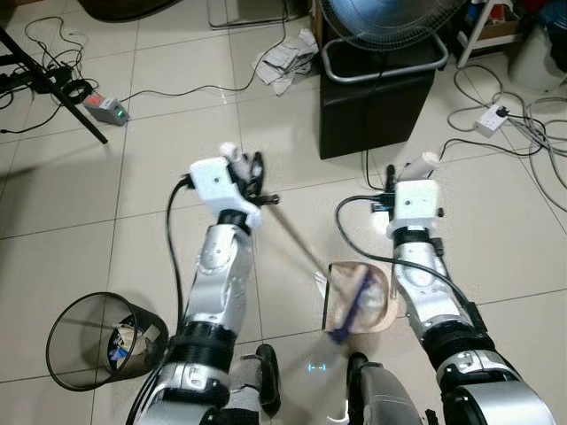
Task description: Sweep floor
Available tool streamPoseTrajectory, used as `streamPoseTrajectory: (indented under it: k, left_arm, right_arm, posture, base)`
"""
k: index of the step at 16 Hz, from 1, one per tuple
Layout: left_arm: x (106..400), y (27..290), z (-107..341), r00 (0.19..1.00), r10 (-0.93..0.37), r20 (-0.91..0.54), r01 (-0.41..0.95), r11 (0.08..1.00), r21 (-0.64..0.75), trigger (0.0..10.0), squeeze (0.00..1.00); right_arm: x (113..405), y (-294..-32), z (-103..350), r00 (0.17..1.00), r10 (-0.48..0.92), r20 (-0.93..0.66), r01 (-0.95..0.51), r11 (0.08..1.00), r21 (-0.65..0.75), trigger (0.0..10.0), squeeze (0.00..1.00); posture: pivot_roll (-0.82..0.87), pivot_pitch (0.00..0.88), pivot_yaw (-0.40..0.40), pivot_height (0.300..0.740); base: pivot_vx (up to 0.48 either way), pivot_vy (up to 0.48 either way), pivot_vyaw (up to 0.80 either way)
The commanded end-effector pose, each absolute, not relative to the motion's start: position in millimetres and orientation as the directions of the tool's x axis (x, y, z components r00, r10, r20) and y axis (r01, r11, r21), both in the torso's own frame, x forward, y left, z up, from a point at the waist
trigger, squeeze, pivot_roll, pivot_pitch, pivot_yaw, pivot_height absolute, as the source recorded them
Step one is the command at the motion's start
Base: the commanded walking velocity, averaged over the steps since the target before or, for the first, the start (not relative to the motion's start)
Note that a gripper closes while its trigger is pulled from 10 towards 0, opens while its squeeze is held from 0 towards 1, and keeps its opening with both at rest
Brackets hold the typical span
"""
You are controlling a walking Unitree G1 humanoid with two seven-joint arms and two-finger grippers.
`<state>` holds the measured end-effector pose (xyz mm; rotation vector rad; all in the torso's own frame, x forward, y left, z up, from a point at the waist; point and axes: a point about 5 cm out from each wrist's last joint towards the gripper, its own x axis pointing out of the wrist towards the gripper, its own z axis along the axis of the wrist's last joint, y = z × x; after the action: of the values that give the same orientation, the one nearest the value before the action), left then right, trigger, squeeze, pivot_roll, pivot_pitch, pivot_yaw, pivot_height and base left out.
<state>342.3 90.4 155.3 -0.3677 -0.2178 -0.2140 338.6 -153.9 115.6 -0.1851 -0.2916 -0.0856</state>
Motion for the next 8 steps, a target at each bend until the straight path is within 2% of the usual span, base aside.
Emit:
streamPoseTrajectory:
  k: [1, 7, 8]
  left_arm:
    - [346, 92, 159, 0.944, -0.193, 0.268, 0.273, 0.912, -0.307, 10.0, 0.0]
    - [358, 99, 170, 0.915, -0.277, 0.294, 0.343, 0.918, -0.201, 10.0, 0.0]
    - [364, 110, 181, 0.901, -0.289, 0.325, 0.354, 0.921, -0.163, 10.0, 0.0]
  right_arm:
    - [333, -156, 110, 0.956, -0.085, 0.281, 0.117, 0.988, -0.098, 10.0, 0.0]
    - [330, -170, 125, 0.927, -0.184, 0.326, 0.195, 0.981, 0.0, 10.0, 0.0]
    - [330, -178, 131, 0.92, -0.21, 0.331, 0.22, 0.976, 0.009, 10.0, 0.0]
  posture:
    - [0.08, 0.232, 0.138, 0.74]
    - [0.04, 0.127, 0.133, 0.74]
    - [0.03, 0.108, 0.126, 0.74]
  base:
    - [0.0, 0.0, 0.0]
    - [0.0, 0.0, 0.0]
    - [0.0, 0.0, 0.0]
